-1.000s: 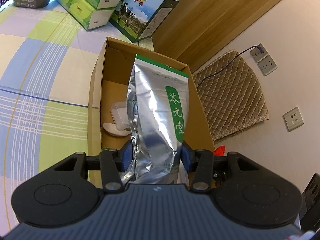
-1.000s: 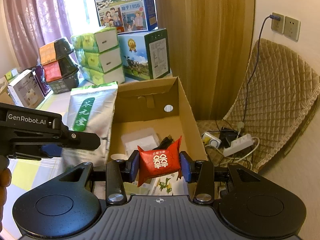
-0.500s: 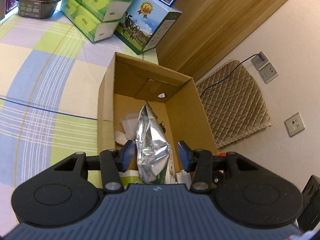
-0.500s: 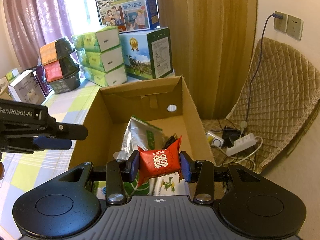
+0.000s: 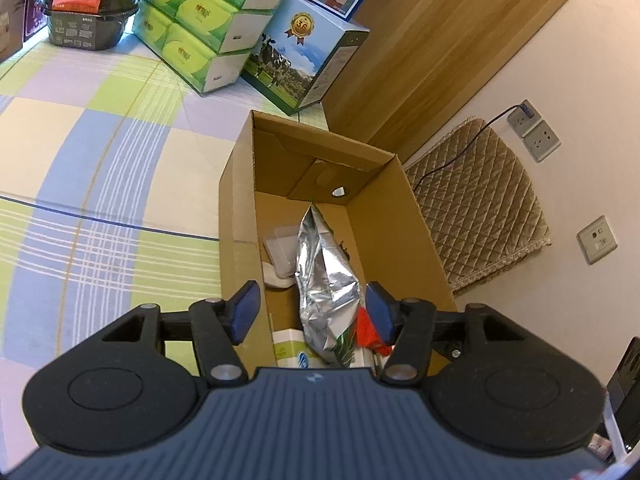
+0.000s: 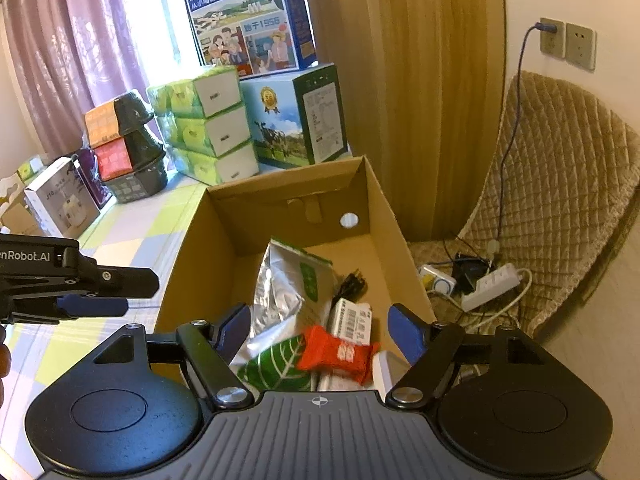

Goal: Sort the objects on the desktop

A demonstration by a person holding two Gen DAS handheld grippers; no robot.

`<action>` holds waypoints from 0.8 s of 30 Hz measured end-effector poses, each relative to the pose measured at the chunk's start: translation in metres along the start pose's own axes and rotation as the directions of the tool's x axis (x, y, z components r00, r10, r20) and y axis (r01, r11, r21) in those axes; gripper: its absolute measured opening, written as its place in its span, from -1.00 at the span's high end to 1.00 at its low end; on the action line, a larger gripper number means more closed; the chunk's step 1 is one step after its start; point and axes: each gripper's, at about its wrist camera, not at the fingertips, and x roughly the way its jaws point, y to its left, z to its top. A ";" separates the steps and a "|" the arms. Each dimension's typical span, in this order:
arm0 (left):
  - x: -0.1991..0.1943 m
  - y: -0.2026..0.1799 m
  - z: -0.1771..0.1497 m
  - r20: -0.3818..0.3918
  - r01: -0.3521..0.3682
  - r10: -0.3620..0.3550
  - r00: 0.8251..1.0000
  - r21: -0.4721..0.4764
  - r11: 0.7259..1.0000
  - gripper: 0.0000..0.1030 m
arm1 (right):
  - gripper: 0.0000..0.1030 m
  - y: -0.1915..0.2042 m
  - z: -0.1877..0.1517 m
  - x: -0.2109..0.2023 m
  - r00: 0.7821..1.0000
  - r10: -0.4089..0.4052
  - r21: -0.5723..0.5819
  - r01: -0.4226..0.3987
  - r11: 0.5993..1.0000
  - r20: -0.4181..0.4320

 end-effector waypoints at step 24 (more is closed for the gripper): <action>-0.084 -0.008 -0.070 0.099 -0.165 0.151 0.984 0.152 0.975 -0.97 | -0.96 0.014 -0.048 -0.085 0.999 0.001 0.023 0.000 1.000 -0.035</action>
